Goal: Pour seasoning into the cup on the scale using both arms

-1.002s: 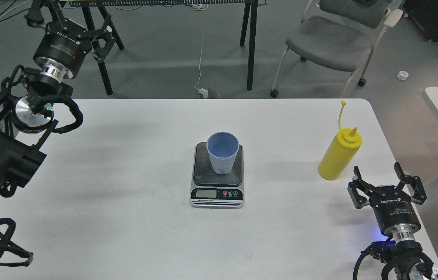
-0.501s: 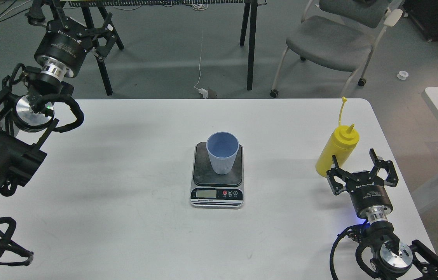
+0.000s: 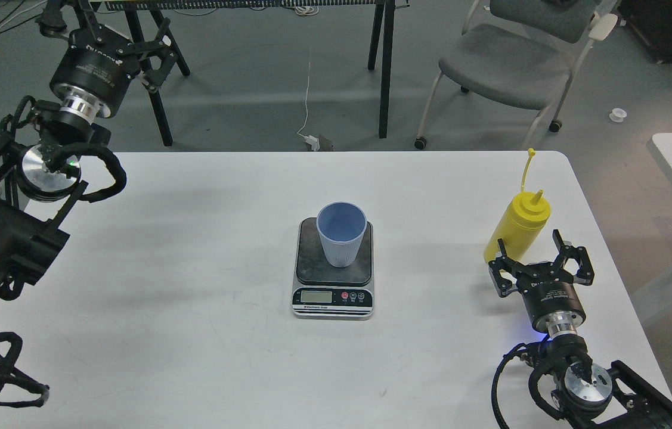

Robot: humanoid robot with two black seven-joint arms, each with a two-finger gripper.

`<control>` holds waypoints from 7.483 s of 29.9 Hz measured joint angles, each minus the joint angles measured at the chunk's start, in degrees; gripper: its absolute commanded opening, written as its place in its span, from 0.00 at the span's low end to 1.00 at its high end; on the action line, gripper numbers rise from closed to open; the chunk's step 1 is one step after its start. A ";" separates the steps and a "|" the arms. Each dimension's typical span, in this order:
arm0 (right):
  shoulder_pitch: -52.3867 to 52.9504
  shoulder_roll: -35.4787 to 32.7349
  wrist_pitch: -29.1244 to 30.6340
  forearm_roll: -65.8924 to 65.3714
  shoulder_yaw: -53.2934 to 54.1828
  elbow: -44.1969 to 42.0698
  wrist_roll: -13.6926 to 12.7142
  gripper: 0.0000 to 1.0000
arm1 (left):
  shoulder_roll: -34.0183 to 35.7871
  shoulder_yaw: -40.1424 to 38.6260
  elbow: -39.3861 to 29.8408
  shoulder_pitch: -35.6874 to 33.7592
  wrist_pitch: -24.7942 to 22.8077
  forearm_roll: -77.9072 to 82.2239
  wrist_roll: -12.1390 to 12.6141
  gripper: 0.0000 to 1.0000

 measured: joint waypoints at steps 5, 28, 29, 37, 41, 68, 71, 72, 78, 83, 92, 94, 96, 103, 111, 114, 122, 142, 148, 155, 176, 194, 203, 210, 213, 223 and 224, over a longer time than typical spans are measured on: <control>1.93 1.06 0.00 -0.03 0.44 -0.87 0.11 0.88 | 0.00 0.00 0.00 -0.15 0.00 0.06 0.00 1.00; 7.53 -10.60 -5.32 -8.63 1.43 8.69 2.06 0.42 | 0.84 -0.34 -0.27 -0.27 0.79 0.05 0.00 1.00; 8.05 -12.26 -7.68 -11.30 1.46 11.12 2.21 0.42 | 0.93 -0.36 -0.27 -0.27 0.79 0.03 -0.01 1.00; 16.92 -16.24 -24.88 -42.73 -0.43 19.83 2.30 0.41 | 1.39 -0.51 -0.33 -0.09 0.52 -0.09 -0.09 1.00; 23.67 -15.48 -30.57 -58.30 -8.49 18.90 2.32 0.41 | 1.51 -0.55 -0.11 0.17 0.08 -0.11 -0.16 1.00; 53.02 1.24 -46.73 -98.72 -61.72 -2.93 5.69 0.41 | 1.64 -0.44 0.54 2.14 -0.89 -0.16 -0.09 1.00; 52.64 1.42 -47.11 -99.21 -61.85 -3.46 5.70 0.41 | 1.66 -0.45 0.54 2.15 -0.89 -0.17 -0.09 0.99; 52.54 1.43 -47.18 -99.40 -61.87 -3.46 5.72 0.41 | 1.66 -0.45 0.54 2.15 -0.89 -0.17 -0.09 1.00; 52.43 -0.17 -47.26 -99.77 -62.49 -2.58 6.02 0.41 | 1.66 -0.44 0.47 2.15 -0.89 -0.18 -0.09 0.99; 52.51 -1.19 -47.30 -99.82 -64.46 -2.18 6.20 0.41 | 1.59 -0.45 0.44 2.15 -0.89 -0.18 -0.09 0.99; 52.45 -4.63 -44.73 -90.38 -56.75 2.53 6.80 0.41 | 2.04 -0.51 0.35 2.15 -0.89 -0.19 -0.09 1.00; 52.36 -7.45 -41.97 -83.36 -54.34 5.94 6.72 0.41 | 2.07 -0.49 0.32 2.15 -0.88 -0.23 -0.09 1.00; 52.33 -10.72 -40.02 -76.09 -52.34 9.14 6.50 0.41 | 2.04 -0.45 0.29 2.15 -0.86 -0.25 -0.09 1.00; 49.96 -22.72 -35.07 -50.17 -46.27 19.74 6.24 0.41 | 1.53 -0.20 0.05 2.10 -0.68 -0.22 -0.04 1.00; 38.77 -26.41 -30.05 -26.18 -33.94 25.84 5.64 0.41 | 1.32 0.09 -0.16 1.88 -0.40 -0.22 0.09 1.00; 33.85 -26.44 -27.98 -17.11 -29.06 26.38 5.02 0.41 | 1.34 0.16 -0.17 1.88 -0.53 -0.22 0.15 0.99; 20.04 -24.19 -22.42 0.91 -17.16 27.79 5.30 0.43 | 1.10 0.25 -0.17 1.88 -0.59 -0.18 0.17 0.99; -2.10 -8.05 -0.09 4.61 -4.97 21.92 2.02 0.48 | 0.46 0.44 -0.25 1.88 -0.02 0.30 0.41 1.00; -1.05 -3.34 0.00 4.79 -4.76 14.75 1.89 0.48 | 0.44 0.44 -0.26 1.97 -0.01 0.35 0.43 1.00; -0.60 -1.98 0.00 4.80 -4.97 11.80 1.84 0.50 | 0.33 0.44 -0.26 1.97 -0.08 0.37 0.43 1.00; -1.96 -2.43 0.04 4.77 -5.93 9.21 1.67 0.81 | 0.25 0.44 -0.25 2.05 -0.01 0.52 0.35 1.00; -9.11 -5.57 0.00 4.79 -4.95 15.53 2.35 0.98 | -0.26 0.44 -0.24 1.86 0.00 0.43 0.16 0.99; -17.70 -12.60 0.00 4.45 -5.03 23.05 2.46 0.98 | -0.39 0.35 -0.25 1.88 -0.02 0.43 0.09 1.00; -22.40 -26.94 0.00 4.11 -4.89 26.23 2.46 0.98 | -0.11 -0.11 -0.25 1.88 -0.54 0.32 0.31 0.99; -22.12 -32.84 0.00 4.11 -3.47 25.53 2.46 0.99 | 0.03 -0.45 -0.25 1.97 -0.70 0.04 0.32 1.00; -0.10 -37.58 0.00 2.13 -0.55 6.93 1.47 0.99 | 0.16 -0.68 -0.33 5.02 -0.93 -0.14 -0.03 1.00; 3.00 -37.29 0.00 1.45 -0.64 4.26 1.39 0.99 | 0.16 -0.71 -0.33 5.19 -0.97 -0.16 -0.05 0.99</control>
